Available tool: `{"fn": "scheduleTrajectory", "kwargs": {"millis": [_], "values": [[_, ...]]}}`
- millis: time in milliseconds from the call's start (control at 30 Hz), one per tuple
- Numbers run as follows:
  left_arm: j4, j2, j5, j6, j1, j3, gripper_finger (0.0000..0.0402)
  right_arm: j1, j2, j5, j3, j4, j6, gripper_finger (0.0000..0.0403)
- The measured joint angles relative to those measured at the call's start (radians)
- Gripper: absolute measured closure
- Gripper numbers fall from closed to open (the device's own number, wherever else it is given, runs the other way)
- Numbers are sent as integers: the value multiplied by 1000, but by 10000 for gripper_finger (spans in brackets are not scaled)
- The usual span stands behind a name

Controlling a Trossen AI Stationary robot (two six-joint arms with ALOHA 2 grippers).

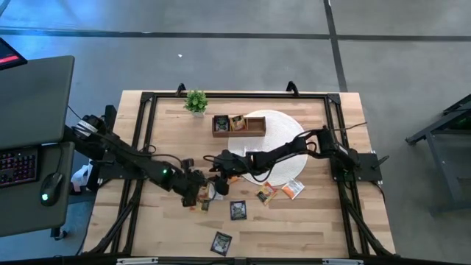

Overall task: Pick & Place Tea
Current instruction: Put the orange tea bag into the middle section of the wooden organizer

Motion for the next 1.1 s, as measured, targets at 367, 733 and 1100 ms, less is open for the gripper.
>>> {"fn": "scheduleTrajectory", "kwargs": {"millis": [367, 733, 1100], "values": [[12, 22, 115, 52, 91, -13, 231, -6, 0, -1, 0, -38, -3, 214], [56, 125, 106, 23, 104, -37, 262, -6, 0, -1, 0, -53, -5, 214], [47, 129, -9, -22, 104, -42, 377, -13, 0, 47, 0, -126, 64, 214]]}}
